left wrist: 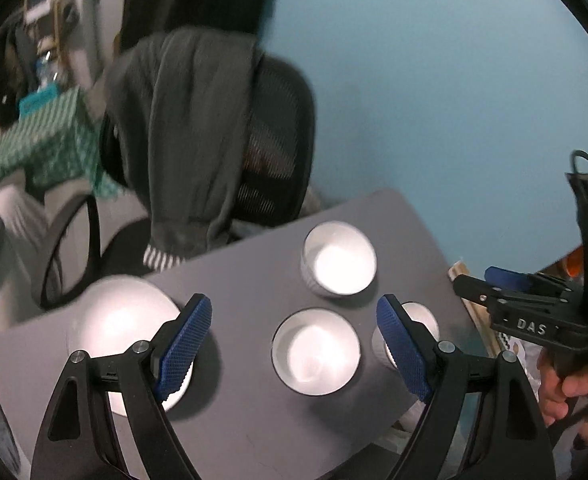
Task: Organize plates and bowls
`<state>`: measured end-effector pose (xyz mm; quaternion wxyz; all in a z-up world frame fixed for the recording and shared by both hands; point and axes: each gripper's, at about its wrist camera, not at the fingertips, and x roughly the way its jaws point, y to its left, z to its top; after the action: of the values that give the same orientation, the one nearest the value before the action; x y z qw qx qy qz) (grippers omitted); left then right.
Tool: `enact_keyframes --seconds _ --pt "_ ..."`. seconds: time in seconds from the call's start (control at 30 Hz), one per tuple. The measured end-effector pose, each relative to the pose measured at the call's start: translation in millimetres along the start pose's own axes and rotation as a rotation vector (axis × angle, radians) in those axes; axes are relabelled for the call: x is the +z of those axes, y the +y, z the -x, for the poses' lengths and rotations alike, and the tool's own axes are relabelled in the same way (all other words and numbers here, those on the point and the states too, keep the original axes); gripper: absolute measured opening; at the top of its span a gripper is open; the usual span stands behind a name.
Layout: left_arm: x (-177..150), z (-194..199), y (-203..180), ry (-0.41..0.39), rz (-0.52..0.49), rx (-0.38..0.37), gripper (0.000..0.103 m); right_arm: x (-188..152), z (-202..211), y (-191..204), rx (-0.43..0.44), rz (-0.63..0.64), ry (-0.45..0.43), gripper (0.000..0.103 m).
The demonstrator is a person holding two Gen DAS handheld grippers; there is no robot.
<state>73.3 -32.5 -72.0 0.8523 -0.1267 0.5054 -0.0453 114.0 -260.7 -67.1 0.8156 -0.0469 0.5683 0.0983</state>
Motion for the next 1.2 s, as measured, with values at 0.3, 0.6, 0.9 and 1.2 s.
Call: enact_keyframes --seconds 0.3,0.6,0.9,1.2 --pt "-23 -68 18 0.196 0.078 0.077 0.086 0 -65 11 0.125 0.104 0.097 0.062" --pt "-44 -112 18 0.292 0.107 0.091 0.081 3 -118 30 0.219 0.197 0.208 0.062" --pt "-61 -143 15 0.345 0.118 0.14 0.078 6 -143 49 0.203 0.359 0.26 0.062" --pt "-77 -158 20 0.392 0.221 0.141 0.062 1 -162 54 0.22 0.41 0.315 0.06"
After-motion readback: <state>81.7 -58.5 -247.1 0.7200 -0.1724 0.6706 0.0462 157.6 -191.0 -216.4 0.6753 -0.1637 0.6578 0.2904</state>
